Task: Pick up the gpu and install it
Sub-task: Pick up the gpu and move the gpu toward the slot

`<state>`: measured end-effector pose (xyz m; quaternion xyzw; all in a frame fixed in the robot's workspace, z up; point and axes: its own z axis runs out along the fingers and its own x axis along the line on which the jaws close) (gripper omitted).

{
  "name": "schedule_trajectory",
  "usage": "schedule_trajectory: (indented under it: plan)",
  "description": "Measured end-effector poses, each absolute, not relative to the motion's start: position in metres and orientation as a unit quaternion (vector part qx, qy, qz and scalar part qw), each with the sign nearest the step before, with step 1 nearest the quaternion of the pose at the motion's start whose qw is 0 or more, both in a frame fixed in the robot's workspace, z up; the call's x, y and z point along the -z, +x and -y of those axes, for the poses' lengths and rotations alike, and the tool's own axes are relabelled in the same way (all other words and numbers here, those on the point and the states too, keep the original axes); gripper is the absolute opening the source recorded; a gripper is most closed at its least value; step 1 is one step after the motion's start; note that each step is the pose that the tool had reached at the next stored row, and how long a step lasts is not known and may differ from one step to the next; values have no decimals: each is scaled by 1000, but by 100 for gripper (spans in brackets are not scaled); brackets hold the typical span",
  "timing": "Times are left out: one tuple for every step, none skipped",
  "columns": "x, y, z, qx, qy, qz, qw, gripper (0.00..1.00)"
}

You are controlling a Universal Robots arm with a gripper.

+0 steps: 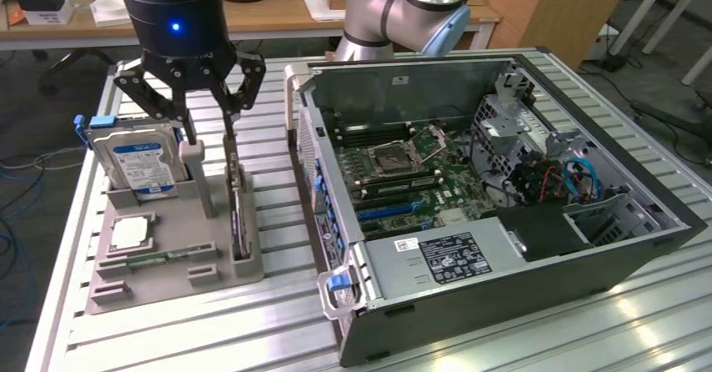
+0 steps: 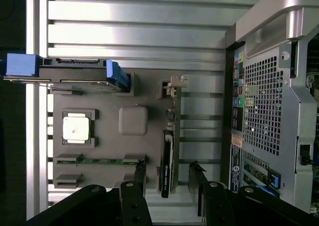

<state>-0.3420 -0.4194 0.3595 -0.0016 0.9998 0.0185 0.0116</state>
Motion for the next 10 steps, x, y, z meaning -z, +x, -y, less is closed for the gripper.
schedule_trajectory:
  plan:
    - [-359, -342, 419, -19, -2, -1000, 12, 47]
    - [-359, -342, 419, -19, -2, -1000, 12, 47]
    - [-359, -342, 419, -18, -2, -1000, 12, 47]
    - [-358, -342, 419, -18, -2, -1000, 12, 47]
    - [-358, -342, 419, -18, -2, -1000, 12, 47]
    - [-358, -342, 419, -18, -2, -1000, 12, 47]
    - [-357, -342, 419, -19, -2, -1000, 12, 47]
    - [-357, -342, 419, -18, -2, -1000, 12, 47]
    - [-357, -342, 419, -18, -2, -1000, 12, 47]
    - [-357, -342, 419, -18, -2, -1000, 12, 47]
